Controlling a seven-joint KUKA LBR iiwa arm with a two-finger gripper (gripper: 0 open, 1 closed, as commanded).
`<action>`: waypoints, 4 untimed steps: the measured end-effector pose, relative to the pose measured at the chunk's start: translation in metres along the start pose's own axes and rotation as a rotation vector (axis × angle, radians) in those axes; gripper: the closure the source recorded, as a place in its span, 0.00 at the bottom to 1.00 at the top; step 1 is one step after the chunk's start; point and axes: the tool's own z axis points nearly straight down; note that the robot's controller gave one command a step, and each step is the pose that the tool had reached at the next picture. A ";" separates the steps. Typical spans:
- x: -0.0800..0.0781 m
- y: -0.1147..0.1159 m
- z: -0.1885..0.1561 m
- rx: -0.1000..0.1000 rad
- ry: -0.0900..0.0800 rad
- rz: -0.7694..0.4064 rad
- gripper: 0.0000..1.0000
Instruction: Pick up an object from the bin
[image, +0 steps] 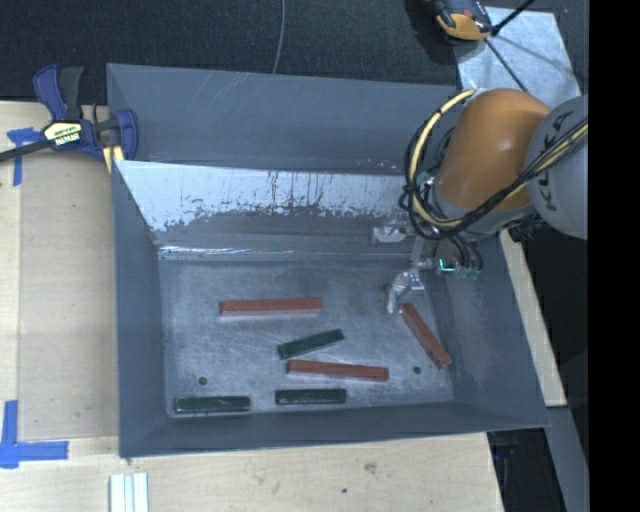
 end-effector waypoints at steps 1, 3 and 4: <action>0.013 0.062 0.058 0.000 -0.024 -0.193 1.00; 0.013 0.062 0.058 0.000 -0.025 -0.194 1.00; 0.015 0.062 0.060 0.000 -0.015 -0.195 0.00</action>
Offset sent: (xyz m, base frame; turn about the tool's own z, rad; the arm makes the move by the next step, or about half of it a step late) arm 0.0000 0.0000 0.0000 0.0000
